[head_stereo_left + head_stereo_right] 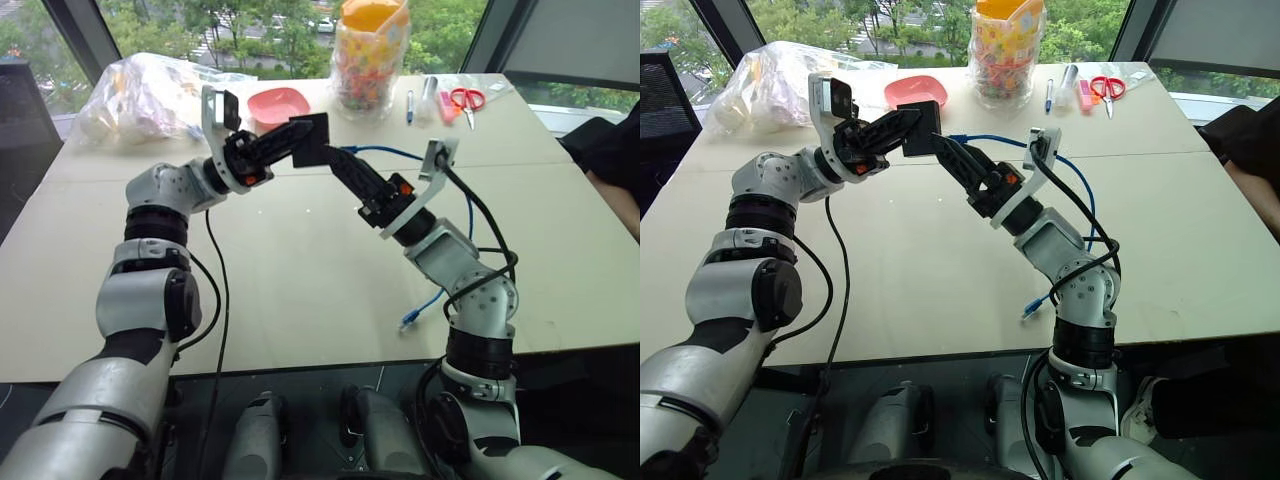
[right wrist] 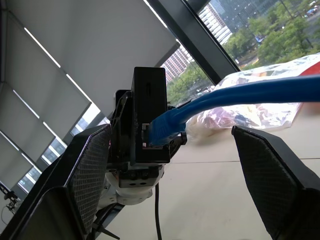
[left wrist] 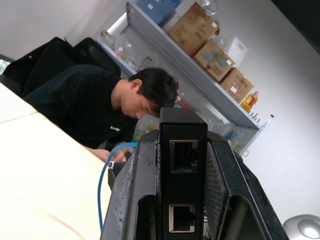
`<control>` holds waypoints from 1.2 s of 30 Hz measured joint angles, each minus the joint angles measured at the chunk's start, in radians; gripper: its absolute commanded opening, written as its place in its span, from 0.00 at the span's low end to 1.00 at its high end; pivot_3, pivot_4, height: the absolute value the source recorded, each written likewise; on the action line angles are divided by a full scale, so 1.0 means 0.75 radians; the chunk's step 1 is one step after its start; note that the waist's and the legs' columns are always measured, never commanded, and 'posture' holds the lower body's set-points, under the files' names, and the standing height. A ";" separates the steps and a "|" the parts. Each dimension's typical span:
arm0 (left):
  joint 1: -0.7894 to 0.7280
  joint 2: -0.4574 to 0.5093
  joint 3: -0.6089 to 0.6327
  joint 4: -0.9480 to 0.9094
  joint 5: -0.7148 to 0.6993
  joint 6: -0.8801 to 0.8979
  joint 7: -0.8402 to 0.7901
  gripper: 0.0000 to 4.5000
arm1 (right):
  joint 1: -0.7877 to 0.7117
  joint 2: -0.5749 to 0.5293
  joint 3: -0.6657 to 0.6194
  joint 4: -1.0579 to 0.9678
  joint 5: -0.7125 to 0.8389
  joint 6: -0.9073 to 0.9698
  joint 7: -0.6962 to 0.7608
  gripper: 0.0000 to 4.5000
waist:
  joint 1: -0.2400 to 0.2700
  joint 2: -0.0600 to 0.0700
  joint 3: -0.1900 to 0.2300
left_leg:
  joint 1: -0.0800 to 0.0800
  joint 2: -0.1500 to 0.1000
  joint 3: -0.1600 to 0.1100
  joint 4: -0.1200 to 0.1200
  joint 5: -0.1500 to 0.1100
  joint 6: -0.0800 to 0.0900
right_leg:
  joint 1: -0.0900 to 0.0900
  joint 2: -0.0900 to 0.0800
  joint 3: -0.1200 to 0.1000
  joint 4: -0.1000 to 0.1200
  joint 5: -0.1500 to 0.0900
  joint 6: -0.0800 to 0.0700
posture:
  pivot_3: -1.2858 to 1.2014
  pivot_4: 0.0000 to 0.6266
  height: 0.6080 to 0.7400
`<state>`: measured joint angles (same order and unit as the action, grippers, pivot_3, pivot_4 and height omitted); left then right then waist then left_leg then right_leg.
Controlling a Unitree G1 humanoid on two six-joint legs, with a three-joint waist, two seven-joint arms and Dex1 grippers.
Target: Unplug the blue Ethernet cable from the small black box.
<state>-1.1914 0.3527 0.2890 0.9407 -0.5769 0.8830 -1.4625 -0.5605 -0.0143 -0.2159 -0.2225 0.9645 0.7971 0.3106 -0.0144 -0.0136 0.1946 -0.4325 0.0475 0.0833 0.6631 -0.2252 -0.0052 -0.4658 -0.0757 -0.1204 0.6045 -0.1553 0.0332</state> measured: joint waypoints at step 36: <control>0.013 -0.001 0.000 -0.017 -0.032 -0.029 0.040 0.11 | 0.019 -0.010 0.014 0.089 0.065 -0.103 -0.013 0.80 | 0.000 0.000 0.000 | 0.000 0.000 0.000 0.000 0.000 0.000 | 0.000 0.000 0.000 0.000 0.000 0.000 | 0.52 0.24 1.00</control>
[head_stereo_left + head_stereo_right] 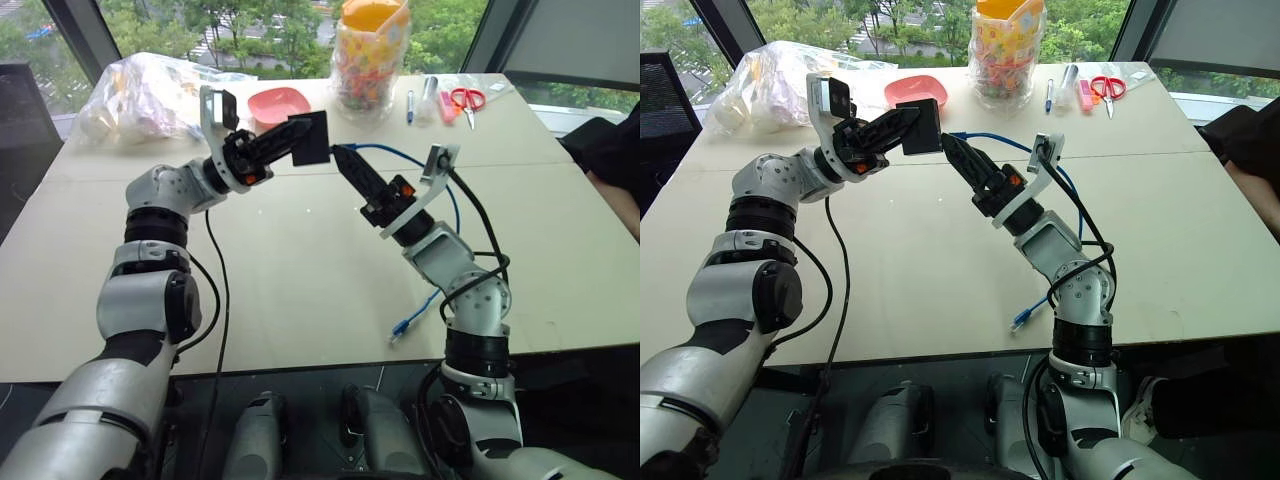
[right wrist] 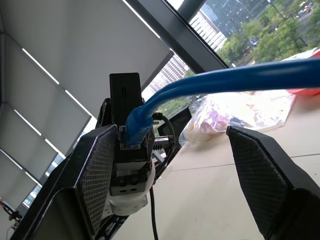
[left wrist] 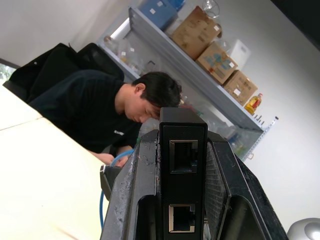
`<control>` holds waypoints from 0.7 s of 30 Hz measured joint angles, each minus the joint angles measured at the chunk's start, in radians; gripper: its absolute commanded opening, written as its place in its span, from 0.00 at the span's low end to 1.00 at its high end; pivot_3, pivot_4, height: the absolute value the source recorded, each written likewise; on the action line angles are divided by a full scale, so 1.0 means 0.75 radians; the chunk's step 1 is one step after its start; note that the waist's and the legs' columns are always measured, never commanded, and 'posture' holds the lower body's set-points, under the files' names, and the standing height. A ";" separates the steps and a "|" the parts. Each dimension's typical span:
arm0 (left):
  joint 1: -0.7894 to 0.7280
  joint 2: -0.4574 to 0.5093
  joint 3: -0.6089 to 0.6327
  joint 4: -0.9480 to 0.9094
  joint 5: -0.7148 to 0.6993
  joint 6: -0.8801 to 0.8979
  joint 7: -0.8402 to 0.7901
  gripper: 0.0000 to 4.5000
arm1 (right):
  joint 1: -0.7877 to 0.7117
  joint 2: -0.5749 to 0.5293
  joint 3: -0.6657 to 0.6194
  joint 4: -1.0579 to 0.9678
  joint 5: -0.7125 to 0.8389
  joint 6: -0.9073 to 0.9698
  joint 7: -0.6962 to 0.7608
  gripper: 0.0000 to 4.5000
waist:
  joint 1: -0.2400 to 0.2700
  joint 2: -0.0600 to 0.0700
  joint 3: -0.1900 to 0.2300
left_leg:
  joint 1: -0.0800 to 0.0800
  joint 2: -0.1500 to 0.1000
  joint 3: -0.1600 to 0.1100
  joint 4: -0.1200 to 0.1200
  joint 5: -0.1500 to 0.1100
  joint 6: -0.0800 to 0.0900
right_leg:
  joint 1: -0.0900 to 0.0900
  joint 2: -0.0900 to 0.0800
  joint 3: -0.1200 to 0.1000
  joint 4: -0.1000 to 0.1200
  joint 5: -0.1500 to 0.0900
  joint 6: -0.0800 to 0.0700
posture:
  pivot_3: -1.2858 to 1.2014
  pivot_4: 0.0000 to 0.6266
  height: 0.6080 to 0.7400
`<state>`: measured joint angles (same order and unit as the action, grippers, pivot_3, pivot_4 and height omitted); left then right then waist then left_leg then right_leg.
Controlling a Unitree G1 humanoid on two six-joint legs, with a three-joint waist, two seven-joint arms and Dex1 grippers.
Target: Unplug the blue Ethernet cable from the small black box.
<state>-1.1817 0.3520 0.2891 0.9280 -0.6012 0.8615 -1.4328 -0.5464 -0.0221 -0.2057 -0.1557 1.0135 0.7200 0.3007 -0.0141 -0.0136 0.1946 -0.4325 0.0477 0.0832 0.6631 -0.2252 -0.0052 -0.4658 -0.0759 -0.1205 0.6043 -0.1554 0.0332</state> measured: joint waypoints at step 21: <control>0.009 0.004 0.000 0.009 0.004 -0.018 0.030 0.11 | -0.002 -0.007 0.032 -0.008 0.003 -0.017 0.047 0.01 | 0.000 0.000 0.000 | 0.000 0.000 0.000 0.000 0.000 0.000 | 0.000 0.000 0.000 -0.001 0.000 0.000 | 0.52 0.24 1.00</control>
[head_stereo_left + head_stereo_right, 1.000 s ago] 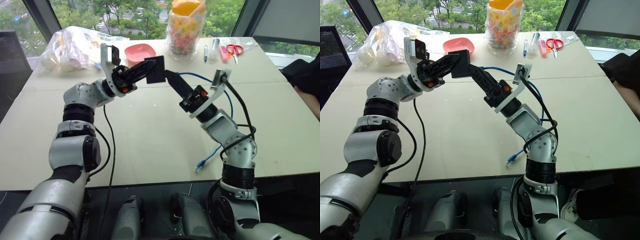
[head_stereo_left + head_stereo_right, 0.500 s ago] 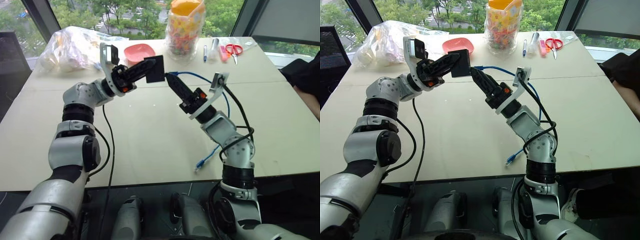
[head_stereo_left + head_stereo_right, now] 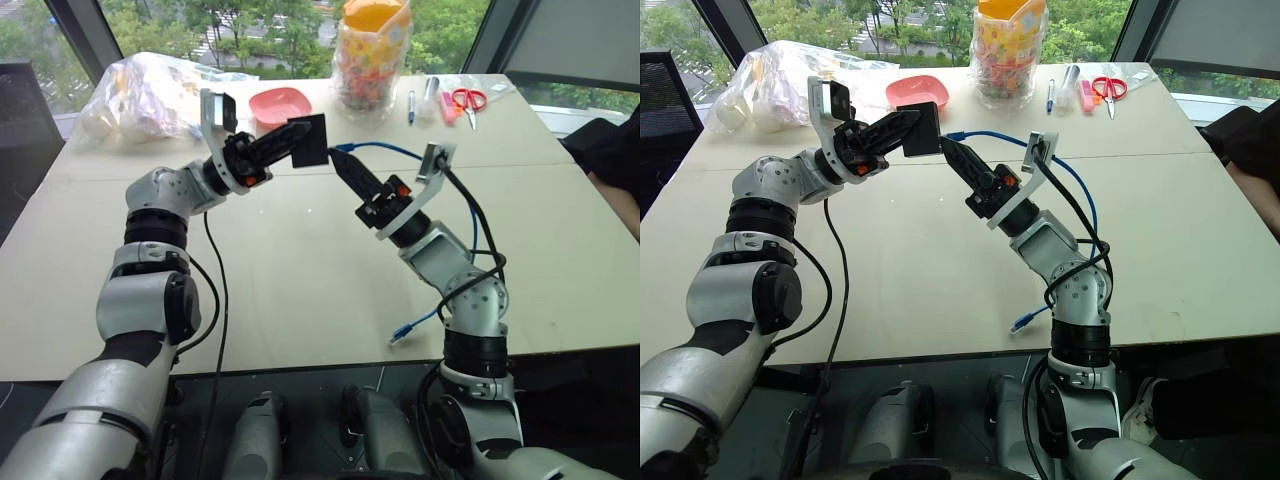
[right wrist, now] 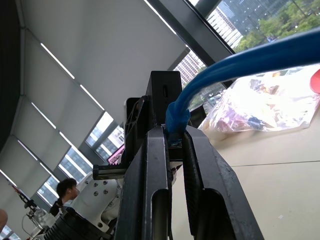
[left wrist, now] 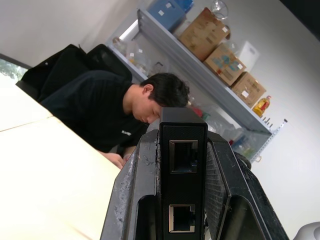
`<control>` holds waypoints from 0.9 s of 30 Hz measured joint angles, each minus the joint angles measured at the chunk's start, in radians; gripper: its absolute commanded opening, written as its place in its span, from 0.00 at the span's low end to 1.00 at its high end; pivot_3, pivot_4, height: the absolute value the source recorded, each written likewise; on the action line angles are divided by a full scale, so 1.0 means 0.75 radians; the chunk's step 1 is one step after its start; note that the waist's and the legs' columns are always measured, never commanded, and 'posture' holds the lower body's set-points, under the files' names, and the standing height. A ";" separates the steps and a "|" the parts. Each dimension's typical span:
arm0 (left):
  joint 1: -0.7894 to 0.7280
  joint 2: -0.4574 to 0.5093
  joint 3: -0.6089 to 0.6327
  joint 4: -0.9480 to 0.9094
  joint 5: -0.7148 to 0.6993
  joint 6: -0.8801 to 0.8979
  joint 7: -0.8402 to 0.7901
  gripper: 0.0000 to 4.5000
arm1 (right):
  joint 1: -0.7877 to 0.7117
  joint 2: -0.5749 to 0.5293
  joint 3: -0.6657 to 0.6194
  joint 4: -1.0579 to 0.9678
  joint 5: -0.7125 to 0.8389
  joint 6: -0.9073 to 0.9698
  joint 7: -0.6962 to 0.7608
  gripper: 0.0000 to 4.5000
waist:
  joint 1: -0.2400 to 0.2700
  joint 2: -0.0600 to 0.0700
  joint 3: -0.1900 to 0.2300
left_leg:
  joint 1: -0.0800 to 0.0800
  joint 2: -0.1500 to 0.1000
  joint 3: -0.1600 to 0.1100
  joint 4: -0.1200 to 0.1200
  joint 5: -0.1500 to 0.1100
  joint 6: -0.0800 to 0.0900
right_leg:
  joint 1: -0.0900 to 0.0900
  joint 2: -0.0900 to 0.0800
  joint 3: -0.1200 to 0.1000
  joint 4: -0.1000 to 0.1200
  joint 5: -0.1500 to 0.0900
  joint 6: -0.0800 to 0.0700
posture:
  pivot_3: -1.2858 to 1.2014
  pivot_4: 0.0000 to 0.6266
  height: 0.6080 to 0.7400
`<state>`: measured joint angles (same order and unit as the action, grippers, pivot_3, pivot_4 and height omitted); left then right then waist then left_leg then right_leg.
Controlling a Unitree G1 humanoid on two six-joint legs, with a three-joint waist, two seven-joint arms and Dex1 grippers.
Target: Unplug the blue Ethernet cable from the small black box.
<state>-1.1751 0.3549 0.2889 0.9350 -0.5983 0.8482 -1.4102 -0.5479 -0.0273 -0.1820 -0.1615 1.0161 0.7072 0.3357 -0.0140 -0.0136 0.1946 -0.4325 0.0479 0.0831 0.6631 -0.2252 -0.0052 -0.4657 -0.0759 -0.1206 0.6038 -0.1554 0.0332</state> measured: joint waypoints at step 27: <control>0.296 -0.285 -0.293 -0.293 0.425 -0.992 0.534 0.11 | -0.057 -0.466 -0.103 0.592 -0.530 -0.095 -0.097 0.64 | 0.004 0.000 0.000 | -0.004 -0.002 0.005 0.000 -0.001 0.002 | -0.001 0.000 0.000 -0.004 0.001 0.001 | 0.52 0.24 1.00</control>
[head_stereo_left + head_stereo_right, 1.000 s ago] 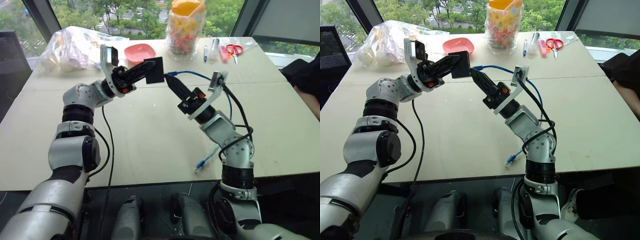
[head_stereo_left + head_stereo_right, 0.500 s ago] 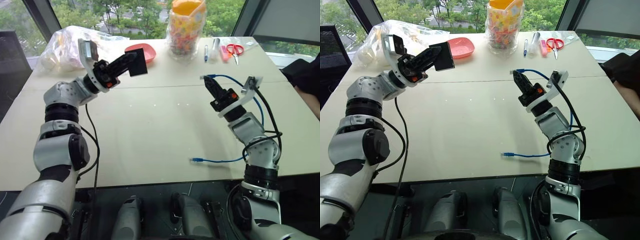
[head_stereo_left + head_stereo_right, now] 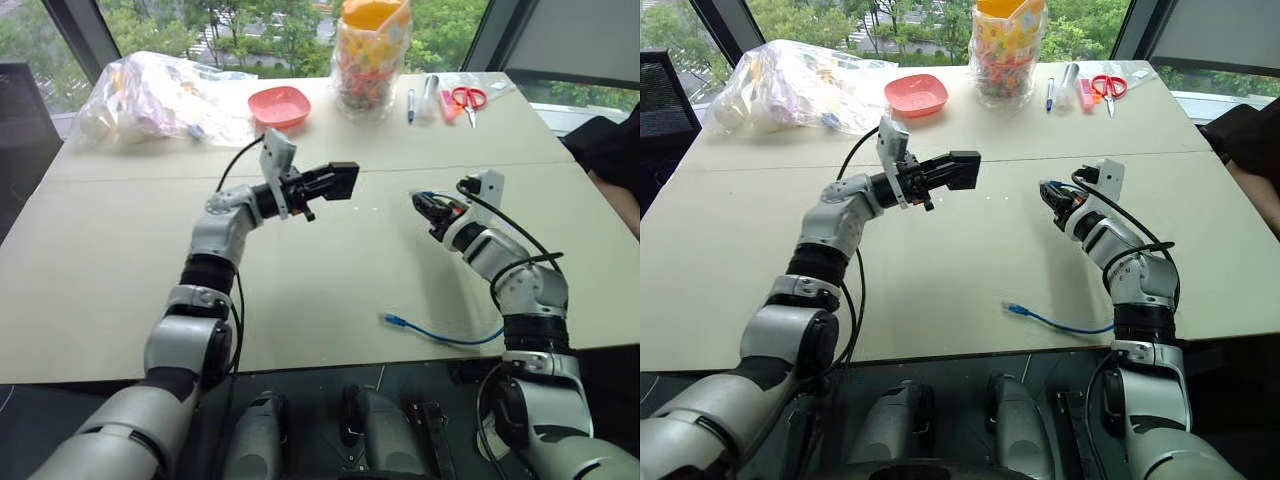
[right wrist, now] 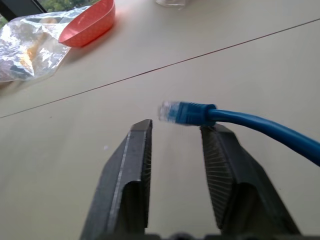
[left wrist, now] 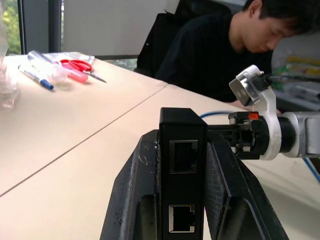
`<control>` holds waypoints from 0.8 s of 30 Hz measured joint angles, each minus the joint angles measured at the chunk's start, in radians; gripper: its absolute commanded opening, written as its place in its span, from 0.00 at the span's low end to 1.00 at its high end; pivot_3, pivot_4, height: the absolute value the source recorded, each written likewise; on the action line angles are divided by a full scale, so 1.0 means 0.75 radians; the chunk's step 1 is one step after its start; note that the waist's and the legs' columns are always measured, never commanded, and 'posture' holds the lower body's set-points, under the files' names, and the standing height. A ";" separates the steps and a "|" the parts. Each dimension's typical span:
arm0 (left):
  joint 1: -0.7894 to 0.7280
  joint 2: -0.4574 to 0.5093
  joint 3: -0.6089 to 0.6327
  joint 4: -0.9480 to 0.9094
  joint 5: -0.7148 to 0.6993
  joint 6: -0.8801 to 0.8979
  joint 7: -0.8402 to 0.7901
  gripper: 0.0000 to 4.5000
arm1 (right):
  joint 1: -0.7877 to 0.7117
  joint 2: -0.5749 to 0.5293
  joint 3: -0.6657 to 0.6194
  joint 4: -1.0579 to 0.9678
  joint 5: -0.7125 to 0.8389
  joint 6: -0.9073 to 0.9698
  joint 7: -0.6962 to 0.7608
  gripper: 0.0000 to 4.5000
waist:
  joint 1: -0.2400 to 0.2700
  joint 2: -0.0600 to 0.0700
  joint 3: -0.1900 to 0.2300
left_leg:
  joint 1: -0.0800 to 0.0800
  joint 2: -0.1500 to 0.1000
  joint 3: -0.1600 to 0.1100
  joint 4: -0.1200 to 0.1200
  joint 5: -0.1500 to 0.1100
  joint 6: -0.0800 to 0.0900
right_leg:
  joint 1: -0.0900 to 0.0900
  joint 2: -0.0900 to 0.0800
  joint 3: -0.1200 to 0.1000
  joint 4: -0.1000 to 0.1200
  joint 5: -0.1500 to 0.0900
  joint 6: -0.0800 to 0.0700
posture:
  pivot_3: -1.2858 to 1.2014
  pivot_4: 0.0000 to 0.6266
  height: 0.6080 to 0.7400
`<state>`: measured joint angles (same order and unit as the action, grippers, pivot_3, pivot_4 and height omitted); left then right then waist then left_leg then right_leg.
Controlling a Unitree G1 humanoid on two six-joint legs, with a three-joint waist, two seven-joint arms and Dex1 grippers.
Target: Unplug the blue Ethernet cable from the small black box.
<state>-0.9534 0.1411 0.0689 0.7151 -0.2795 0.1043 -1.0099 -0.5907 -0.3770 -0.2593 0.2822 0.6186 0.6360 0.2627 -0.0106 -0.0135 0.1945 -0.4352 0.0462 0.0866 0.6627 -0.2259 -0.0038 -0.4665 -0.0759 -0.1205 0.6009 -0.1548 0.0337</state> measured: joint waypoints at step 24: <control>-0.116 -0.209 -0.018 0.694 0.221 -0.527 0.364 0.79 | 0.272 0.091 -0.004 -0.557 0.097 0.308 0.017 1.00 | 0.001 0.000 0.000 | -0.002 0.002 -0.005 0.001 -0.001 0.002 | 0.001 -0.002 -0.003 -0.003 0.000 0.001 | 0.52 0.24 1.00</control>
<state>-1.0406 -0.0156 0.0555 1.2358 -0.1139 -0.2910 -0.7368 -0.3864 -0.3087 -0.2622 -0.1356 0.6916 0.8670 0.2756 -0.0102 -0.0136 0.1944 -0.4365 0.0477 0.0830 0.6638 -0.2268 -0.0026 -0.4660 -0.0772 -0.1228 0.5987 -0.1548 0.0344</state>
